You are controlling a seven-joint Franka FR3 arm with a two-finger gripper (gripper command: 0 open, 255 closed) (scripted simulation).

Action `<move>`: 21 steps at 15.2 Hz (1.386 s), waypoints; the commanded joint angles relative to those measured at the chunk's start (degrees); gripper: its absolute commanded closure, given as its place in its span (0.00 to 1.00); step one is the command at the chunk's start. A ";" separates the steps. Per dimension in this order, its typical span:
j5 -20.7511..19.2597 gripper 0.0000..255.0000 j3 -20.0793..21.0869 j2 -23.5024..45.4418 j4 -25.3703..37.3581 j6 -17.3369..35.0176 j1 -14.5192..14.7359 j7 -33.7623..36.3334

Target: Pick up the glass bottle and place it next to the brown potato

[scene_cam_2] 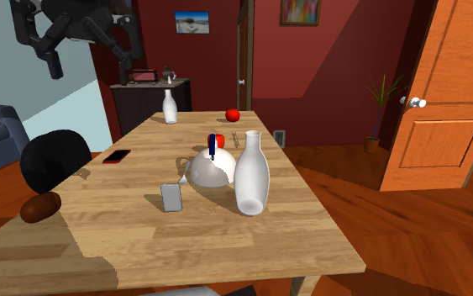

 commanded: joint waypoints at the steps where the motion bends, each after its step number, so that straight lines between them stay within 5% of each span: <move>1: 0.00 0.00 0.00 0.00 0.00 0.00 0.00 0.00; 21: -9.19 0.00 -21.47 23.88 6.76 10.27 -4.24 -26.38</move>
